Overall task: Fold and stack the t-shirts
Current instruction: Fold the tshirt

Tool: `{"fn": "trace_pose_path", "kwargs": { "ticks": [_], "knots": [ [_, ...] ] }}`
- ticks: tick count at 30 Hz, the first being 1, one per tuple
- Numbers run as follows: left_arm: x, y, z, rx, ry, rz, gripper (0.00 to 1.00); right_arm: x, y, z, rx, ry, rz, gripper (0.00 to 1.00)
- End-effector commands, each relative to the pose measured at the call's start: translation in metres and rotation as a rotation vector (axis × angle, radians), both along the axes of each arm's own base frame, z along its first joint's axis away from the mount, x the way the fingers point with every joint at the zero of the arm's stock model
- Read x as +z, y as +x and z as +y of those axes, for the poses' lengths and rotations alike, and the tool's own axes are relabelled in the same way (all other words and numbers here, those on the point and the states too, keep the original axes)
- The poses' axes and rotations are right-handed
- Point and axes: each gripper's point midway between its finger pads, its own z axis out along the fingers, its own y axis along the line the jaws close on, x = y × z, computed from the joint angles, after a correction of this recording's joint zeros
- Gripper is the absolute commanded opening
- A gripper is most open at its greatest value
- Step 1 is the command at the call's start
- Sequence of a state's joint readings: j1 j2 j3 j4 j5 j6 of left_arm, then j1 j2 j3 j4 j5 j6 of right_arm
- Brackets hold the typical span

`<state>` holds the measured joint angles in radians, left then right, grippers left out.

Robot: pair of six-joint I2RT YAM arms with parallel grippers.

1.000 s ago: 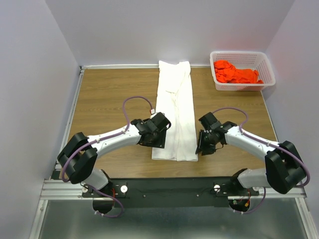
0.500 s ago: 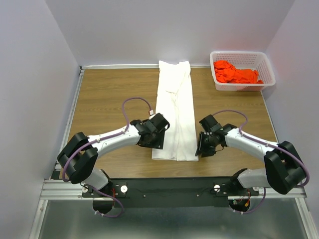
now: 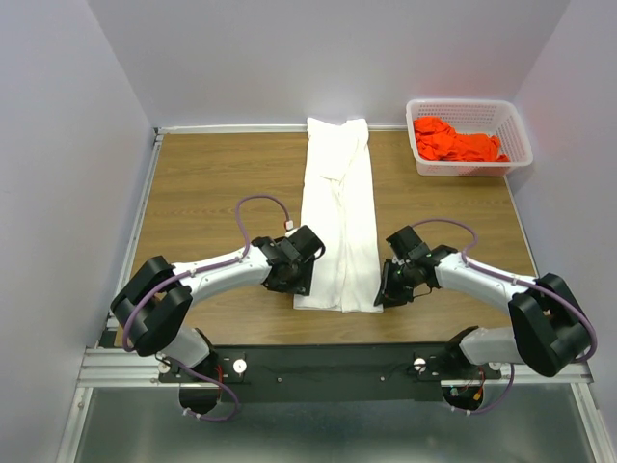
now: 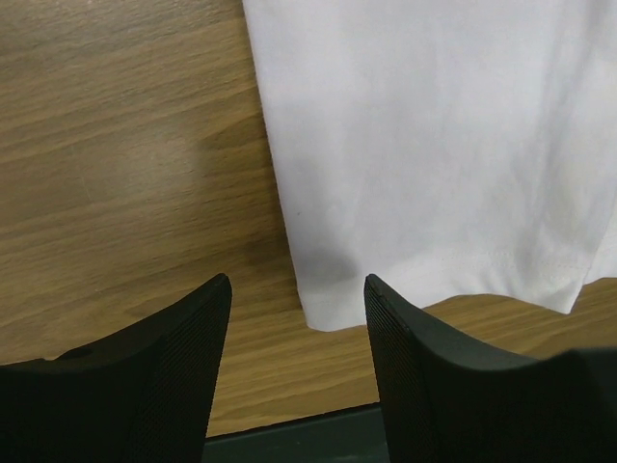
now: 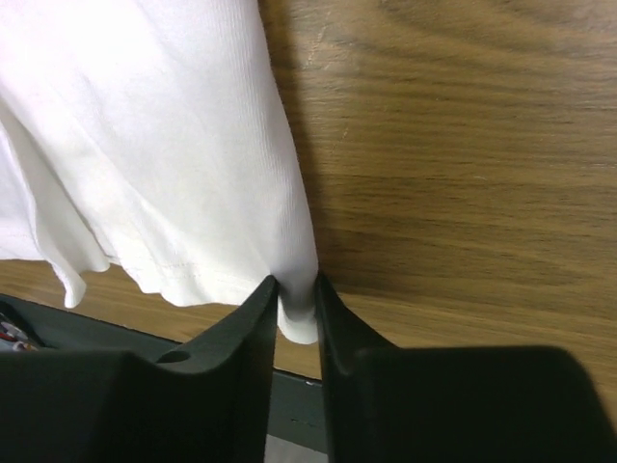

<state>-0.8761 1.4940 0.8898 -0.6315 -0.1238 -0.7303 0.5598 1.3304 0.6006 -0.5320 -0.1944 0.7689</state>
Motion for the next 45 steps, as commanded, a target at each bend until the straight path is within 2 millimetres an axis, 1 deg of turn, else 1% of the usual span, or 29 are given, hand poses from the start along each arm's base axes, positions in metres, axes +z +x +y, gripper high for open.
{"fn": "trace_pose_path", "kwargs": {
  "ticks": [1,2,3,4,5,9,11,13,19,21,22,29,32,35,38,39,40,41,42,44,45],
  "knots": [
    [-0.003,0.002,0.006,0.023,0.013,-0.012,0.65,-0.026,-0.02,-0.022,-0.003,-0.103,0.061,0.26],
    [-0.004,0.001,0.006,0.024,0.013,-0.007,0.65,-0.026,-0.019,-0.023,-0.004,-0.107,0.059,0.22],
    [-0.003,0.002,0.005,0.025,0.008,-0.009,0.65,-0.026,-0.019,-0.023,-0.003,-0.107,0.055,0.15],
    [-0.004,0.001,0.005,0.026,0.007,-0.008,0.65,-0.026,-0.02,-0.024,-0.003,-0.11,0.057,0.12],
    [-0.006,0.0,0.005,0.025,0.004,0.0,0.65,-0.026,-0.02,-0.024,-0.001,-0.112,0.054,0.07],
    [-0.01,-0.002,0.002,0.022,-0.006,0.016,0.65,-0.025,-0.018,-0.024,0.0,-0.107,0.045,0.01],
    [-0.012,-0.003,0.001,0.023,-0.007,0.022,0.65,-0.024,-0.017,-0.023,0.001,-0.105,0.041,0.01],
    [-0.013,-0.002,-0.001,0.024,-0.008,0.028,0.62,-0.023,-0.016,-0.023,0.004,-0.103,0.036,0.01],
    [-0.019,-0.006,0.001,0.029,0.012,0.053,0.49,-0.021,-0.016,-0.022,0.01,-0.097,0.03,0.01],
    [-0.022,-0.008,0.0,0.027,0.011,0.067,0.48,-0.022,-0.016,-0.022,0.014,-0.098,0.027,0.01],
    [-0.022,-0.009,-0.003,0.02,0.001,0.069,0.48,-0.023,-0.017,-0.023,0.015,-0.101,0.032,0.01],
    [-0.044,-0.025,-0.001,-0.005,0.035,0.135,0.48,-0.022,-0.016,-0.022,0.026,-0.099,0.031,0.01],
    [-0.045,-0.029,0.0,-0.005,0.032,0.145,0.41,-0.022,-0.015,-0.021,0.029,-0.096,0.028,0.01],
    [-0.044,-0.03,0.001,0.0,0.032,0.147,0.39,-0.02,-0.012,-0.019,0.032,-0.092,0.023,0.01],
    [-0.045,-0.032,0.001,0.005,0.035,0.155,0.29,-0.021,-0.012,-0.019,0.037,-0.095,0.024,0.01],
    [-0.046,-0.034,0.002,0.005,0.037,0.16,0.19,-0.02,-0.011,-0.019,0.044,-0.095,0.021,0.01],
    [-0.046,-0.037,0.003,0.005,0.036,0.166,0.12,-0.019,-0.011,-0.017,0.049,-0.085,0.02,0.01],
    [-0.046,-0.038,0.002,0.005,0.036,0.17,0.12,-0.019,-0.011,-0.017,0.049,-0.085,0.02,0.01],
    [-0.045,-0.04,0.002,0.004,0.033,0.172,0.05,-0.015,-0.011,-0.015,0.051,-0.067,0.014,0.01],
    [-0.042,-0.05,0.001,0.0,0.023,0.185,0.0,-0.009,-0.015,-0.011,0.056,-0.029,0.01,0.01],
    [-0.043,-0.057,0.003,-0.001,0.028,0.199,0.0,-0.009,-0.02,-0.01,0.058,-0.017,0.022,0.01]
  ]
}}
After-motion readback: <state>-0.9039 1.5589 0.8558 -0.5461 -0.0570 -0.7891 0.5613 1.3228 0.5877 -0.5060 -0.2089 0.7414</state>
